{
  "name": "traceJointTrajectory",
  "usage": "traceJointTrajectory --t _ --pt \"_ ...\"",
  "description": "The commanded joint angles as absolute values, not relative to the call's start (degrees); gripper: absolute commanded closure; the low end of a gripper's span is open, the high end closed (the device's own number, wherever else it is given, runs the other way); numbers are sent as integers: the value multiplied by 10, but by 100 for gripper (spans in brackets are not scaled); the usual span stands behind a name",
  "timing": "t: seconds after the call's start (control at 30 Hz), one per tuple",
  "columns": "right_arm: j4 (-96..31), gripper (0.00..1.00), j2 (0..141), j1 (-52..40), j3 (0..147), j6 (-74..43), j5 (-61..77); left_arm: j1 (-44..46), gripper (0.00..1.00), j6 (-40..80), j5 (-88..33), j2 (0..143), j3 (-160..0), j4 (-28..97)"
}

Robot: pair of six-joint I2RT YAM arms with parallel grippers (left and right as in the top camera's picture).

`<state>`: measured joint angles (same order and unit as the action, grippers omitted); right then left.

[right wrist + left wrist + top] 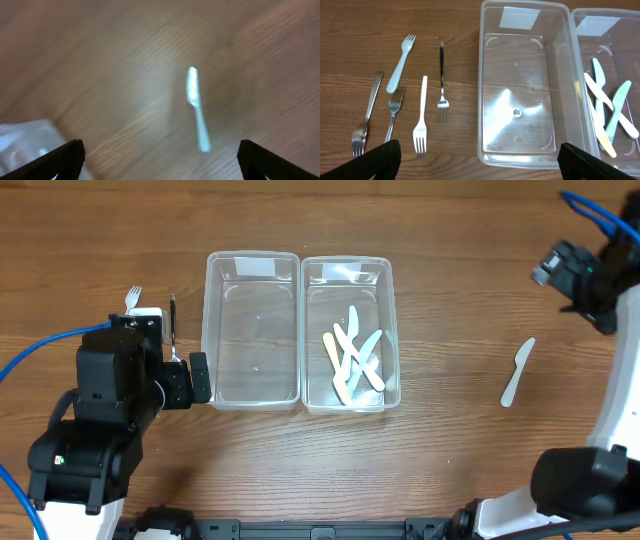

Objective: Pack container
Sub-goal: 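Reach the right gripper to the last white knife and grasp it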

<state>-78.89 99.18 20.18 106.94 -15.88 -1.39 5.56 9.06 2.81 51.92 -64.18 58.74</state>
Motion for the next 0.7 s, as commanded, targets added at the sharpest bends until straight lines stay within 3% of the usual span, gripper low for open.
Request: traceJointTrajectory --t 0.0,0.33,0.67 --pt "-759 0 991 253 981 -132 16 53 0 83 32 517 -654 587" --pt "-599 0 999 300 762 -70 14 53 0 83 31 517 -654 587" --pt "-574 0 1081 299 749 -47 5 53 0 83 32 517 -654 584"
